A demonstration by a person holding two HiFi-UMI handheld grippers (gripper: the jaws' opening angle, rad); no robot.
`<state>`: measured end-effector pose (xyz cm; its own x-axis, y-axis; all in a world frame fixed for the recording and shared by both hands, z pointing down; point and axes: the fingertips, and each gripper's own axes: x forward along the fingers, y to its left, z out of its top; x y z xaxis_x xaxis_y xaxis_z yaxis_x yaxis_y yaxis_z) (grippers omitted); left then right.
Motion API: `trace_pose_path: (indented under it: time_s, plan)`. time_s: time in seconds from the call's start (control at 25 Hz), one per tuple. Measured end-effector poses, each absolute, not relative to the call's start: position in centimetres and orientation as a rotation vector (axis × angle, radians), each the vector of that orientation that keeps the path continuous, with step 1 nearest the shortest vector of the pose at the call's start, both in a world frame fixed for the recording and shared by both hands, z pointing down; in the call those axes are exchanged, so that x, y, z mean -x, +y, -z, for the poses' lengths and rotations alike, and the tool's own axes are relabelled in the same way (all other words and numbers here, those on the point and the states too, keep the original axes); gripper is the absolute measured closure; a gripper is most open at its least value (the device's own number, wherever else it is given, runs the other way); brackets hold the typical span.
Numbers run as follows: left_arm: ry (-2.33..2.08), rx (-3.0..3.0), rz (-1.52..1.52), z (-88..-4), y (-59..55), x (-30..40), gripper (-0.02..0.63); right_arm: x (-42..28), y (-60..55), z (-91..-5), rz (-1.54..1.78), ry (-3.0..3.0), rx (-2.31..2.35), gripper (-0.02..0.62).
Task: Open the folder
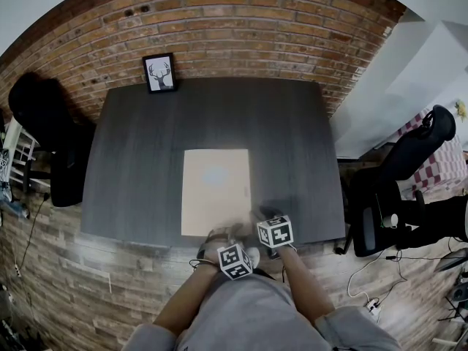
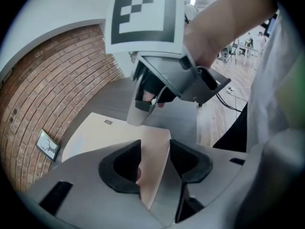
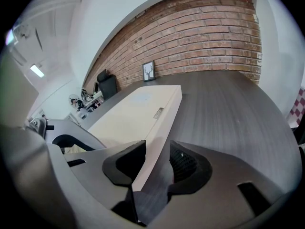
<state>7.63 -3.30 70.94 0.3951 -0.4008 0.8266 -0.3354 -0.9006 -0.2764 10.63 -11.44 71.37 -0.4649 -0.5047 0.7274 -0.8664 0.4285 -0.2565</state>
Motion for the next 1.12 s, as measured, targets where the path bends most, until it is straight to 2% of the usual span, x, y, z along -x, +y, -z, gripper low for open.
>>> trace_pose_path:
  time_s: [0.32,0.8,1.12]
  plan:
    - [0.702,2.601,1.567,-70.7,-3.3,-7.5,0.432,-10.5,-11.4,-71.4,-0.821,-2.131,-1.138,0.465]
    - [0.693,2.644,1.547,-69.2,-2.6,-7.9,0.528,-10.5,-11.5,-71.4,-0.819,-2.144,-1.127,0.462]
    - [0.731,2.668,1.514,-67.8,-2.5,-7.8,0.565,-10.5,-11.5,-71.4,-0.808,-2.145,-1.124,0.462]
